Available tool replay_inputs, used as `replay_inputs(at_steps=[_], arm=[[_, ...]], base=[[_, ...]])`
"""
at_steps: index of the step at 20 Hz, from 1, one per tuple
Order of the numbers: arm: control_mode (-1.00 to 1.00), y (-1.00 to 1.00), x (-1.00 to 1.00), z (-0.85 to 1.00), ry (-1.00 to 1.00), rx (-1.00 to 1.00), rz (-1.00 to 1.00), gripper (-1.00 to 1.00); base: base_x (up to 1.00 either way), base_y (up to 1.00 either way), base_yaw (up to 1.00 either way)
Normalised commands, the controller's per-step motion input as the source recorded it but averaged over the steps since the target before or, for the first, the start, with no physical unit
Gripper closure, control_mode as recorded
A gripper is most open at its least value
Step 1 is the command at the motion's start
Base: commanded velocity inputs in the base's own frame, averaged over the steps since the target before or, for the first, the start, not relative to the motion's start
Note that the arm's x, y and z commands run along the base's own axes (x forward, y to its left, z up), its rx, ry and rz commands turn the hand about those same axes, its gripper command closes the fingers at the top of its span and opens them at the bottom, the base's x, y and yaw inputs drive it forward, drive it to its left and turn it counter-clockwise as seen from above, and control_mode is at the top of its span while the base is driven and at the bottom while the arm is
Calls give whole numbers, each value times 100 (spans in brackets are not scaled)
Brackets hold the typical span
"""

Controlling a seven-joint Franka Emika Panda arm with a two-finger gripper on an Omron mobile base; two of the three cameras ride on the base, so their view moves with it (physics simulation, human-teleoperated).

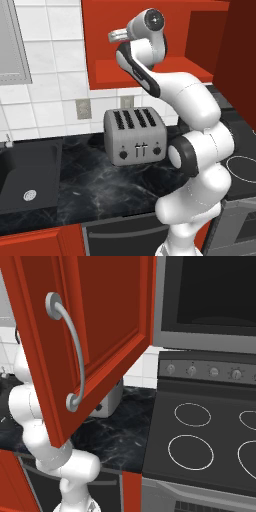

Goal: Open the cabinet, pick the kettle from the cabinet, and place it in the sink.

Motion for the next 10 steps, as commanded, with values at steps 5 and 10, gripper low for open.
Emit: replay_inputs(at_steps=[5, 10], arm=[[-100, 4, 20, -1, 0, 0, 0, -100], [-100, 0, 19, -4, 0, 0, 0, -100]], base=[[0, 0, 0], [0, 0, 0]])
